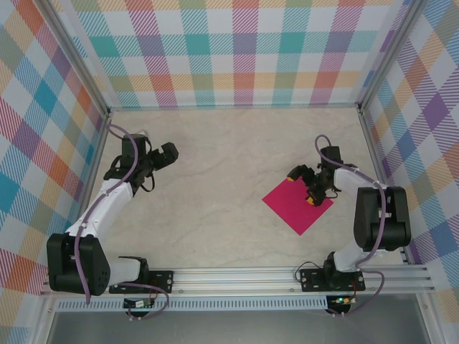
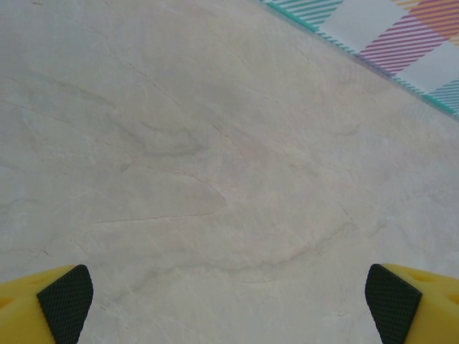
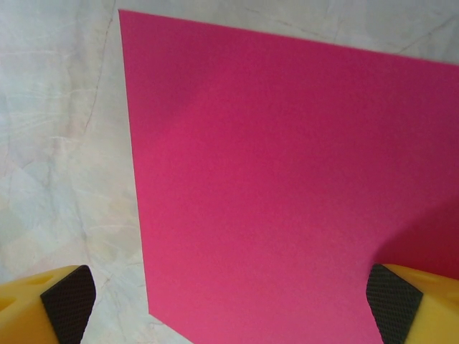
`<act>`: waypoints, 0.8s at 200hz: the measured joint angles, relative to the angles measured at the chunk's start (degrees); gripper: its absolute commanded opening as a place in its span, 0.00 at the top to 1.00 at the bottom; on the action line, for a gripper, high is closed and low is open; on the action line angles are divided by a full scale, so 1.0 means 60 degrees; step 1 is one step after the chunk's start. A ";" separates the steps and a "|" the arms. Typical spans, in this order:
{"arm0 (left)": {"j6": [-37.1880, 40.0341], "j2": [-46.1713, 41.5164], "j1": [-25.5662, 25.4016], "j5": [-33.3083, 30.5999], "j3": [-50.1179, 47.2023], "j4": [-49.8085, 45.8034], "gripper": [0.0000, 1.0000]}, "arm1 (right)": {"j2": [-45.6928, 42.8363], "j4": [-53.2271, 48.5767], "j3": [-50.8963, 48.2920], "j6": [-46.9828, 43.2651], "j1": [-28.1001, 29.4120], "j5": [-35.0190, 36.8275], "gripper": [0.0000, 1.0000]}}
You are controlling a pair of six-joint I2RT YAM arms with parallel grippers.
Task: Fold a paper plane with a square sheet of paper (pick it up from the middle)
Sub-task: Rotate the square sheet of paper at the center of the table.
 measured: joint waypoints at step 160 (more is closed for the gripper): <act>-0.0157 0.1137 -0.0270 0.0233 0.0878 -0.1679 0.00 | 0.4138 -0.1978 0.5657 -0.1122 0.3712 0.0630 0.00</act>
